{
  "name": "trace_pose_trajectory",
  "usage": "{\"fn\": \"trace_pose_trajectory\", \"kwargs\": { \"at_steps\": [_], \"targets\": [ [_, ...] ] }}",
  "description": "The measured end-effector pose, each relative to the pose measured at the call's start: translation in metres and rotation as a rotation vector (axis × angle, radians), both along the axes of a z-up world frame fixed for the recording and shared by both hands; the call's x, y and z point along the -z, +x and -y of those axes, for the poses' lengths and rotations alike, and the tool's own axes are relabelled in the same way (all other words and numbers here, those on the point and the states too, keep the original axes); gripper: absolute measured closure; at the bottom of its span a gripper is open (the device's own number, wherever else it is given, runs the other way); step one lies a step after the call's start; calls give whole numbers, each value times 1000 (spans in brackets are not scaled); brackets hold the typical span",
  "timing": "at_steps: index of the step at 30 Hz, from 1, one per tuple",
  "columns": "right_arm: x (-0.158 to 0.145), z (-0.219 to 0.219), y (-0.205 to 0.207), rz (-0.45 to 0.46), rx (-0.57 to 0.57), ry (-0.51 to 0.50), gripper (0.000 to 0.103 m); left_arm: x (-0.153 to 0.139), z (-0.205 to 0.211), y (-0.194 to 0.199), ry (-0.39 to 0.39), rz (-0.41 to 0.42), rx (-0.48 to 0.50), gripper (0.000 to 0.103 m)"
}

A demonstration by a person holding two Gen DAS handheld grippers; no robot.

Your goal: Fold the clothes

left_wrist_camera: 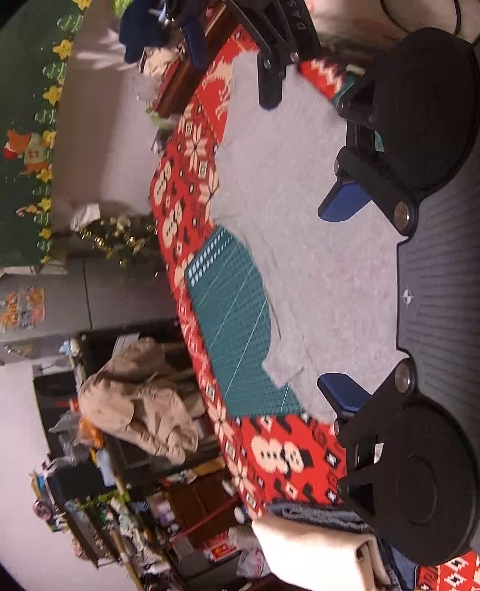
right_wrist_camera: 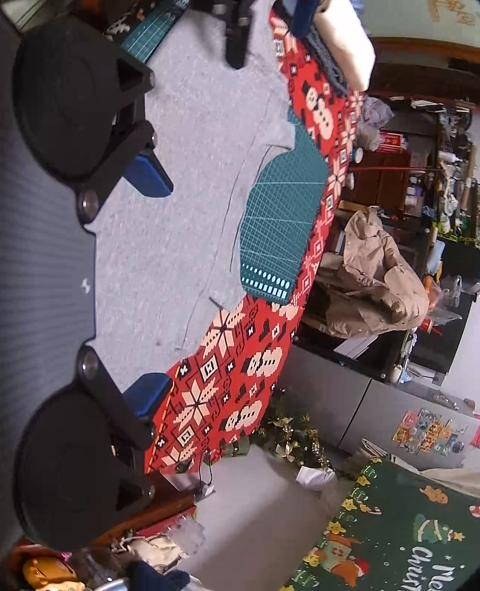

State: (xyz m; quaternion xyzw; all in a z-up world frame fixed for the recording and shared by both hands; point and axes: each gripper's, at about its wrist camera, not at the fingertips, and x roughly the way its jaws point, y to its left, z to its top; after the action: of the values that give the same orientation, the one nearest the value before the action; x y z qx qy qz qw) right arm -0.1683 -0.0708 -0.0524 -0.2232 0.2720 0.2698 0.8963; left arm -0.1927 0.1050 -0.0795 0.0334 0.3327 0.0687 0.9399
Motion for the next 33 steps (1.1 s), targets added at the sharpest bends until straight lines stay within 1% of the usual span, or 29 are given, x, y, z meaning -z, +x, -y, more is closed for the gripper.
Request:
{"fn": "trace_pose_trajectory", "kwargs": {
  "at_steps": [3,4,6,7,9,12,13,15,18,20,22,24,26,28,29,30,32,33],
  "targets": [
    [-4,4,-9,6,-7,31,1,-4,6,4,-16,-10,13,14],
    [-6,4,-11,8,-10,30,1,-6,9,5,-10,-15,8,14],
    [-9,0,-15,20,11,8,1,-12,13,6,-4,-16,5,14],
    [-11,-3,-17,34,37,-17,1,-17,14,6,-8,-15,8,14],
    [-14,-12,-17,63,53,-70,1,-27,13,6,-23,-19,-9,14],
    [-20,-17,-15,57,25,-86,1,-40,10,8,-48,-31,-48,14],
    [-22,-19,-14,53,18,-88,1,-45,9,8,-52,-41,-38,14],
    [-27,-18,-12,23,23,-53,1,-55,8,8,-62,-64,-16,14],
    [-37,-15,-10,-14,9,1,1,-63,13,6,-26,-79,-66,14],
    [-43,-12,-9,-35,2,48,1,-67,16,3,-16,-73,-57,13],
    [-49,-9,-6,-59,2,93,1,-69,17,0,-45,-56,-47,4],
    [-53,-7,-2,-81,8,123,1,-71,17,-2,-91,-53,-45,4],
    [-55,-5,1,-94,19,132,1,-72,15,-3,-135,-37,-50,5],
    [-56,-2,3,-100,41,146,1,-72,19,-2,-125,-19,-76,10],
    [-56,-1,4,-102,49,153,1,-71,22,-1,-108,-13,-89,10],
    [-56,0,5,-112,47,161,1,-68,22,1,-118,-17,-82,11],
    [-54,1,7,-137,33,175,2,-61,23,4,-139,-26,-66,18],
    [-53,1,7,-143,41,178,2,-57,23,6,-160,-26,-84,20]
  ]
}}
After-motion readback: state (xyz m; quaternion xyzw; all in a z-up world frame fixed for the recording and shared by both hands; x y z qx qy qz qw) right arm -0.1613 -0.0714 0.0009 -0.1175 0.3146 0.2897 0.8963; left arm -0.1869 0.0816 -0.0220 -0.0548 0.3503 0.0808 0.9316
